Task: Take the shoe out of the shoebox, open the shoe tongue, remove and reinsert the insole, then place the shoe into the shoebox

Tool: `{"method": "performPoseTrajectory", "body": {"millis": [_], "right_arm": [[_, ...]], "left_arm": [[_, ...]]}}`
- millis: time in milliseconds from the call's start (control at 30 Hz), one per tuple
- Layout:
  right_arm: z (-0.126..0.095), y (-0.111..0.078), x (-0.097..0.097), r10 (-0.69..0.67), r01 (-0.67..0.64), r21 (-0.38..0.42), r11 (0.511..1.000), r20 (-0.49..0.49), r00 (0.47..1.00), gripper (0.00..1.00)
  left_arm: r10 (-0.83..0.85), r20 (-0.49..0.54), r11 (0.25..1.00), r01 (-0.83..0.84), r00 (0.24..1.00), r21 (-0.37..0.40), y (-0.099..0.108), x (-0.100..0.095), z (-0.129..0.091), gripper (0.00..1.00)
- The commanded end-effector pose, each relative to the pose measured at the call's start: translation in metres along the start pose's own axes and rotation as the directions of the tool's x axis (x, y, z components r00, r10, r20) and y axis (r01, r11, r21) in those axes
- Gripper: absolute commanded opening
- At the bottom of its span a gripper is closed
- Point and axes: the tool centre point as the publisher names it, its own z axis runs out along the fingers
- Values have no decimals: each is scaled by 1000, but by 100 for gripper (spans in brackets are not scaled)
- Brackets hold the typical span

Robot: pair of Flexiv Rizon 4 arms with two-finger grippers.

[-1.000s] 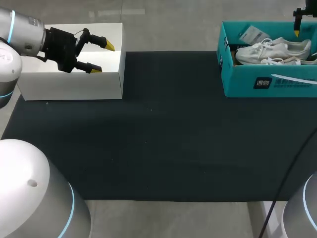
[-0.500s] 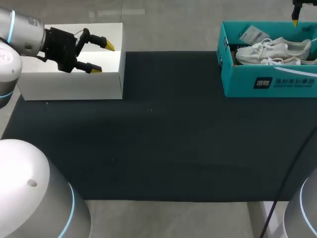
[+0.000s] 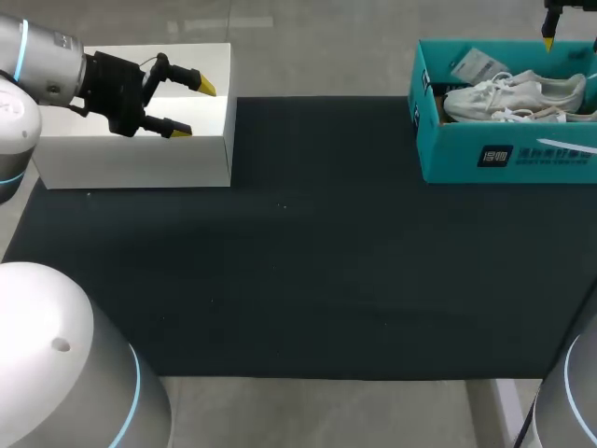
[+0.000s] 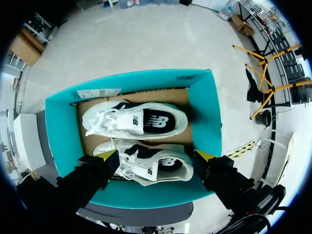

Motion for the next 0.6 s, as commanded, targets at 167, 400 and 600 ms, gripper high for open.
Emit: {"method": "performPoseTrajectory", "body": {"millis": [167,400,600], "right_arm": [[1,-11,1,2,-2,-79,997,1,1000,100],[1,-11,1,2,-2,-79,997,1,1000,100],[1,-45,12,-24,24,-74,997,-5,1000,100]], "left_arm": [[1,-2,1000,-1,1000,-1,0,0,0,100],[1,-2,1000,-1,1000,-1,0,0,0,100],[1,-2,1000,-1,1000,-1,0,0,0,100]]}}
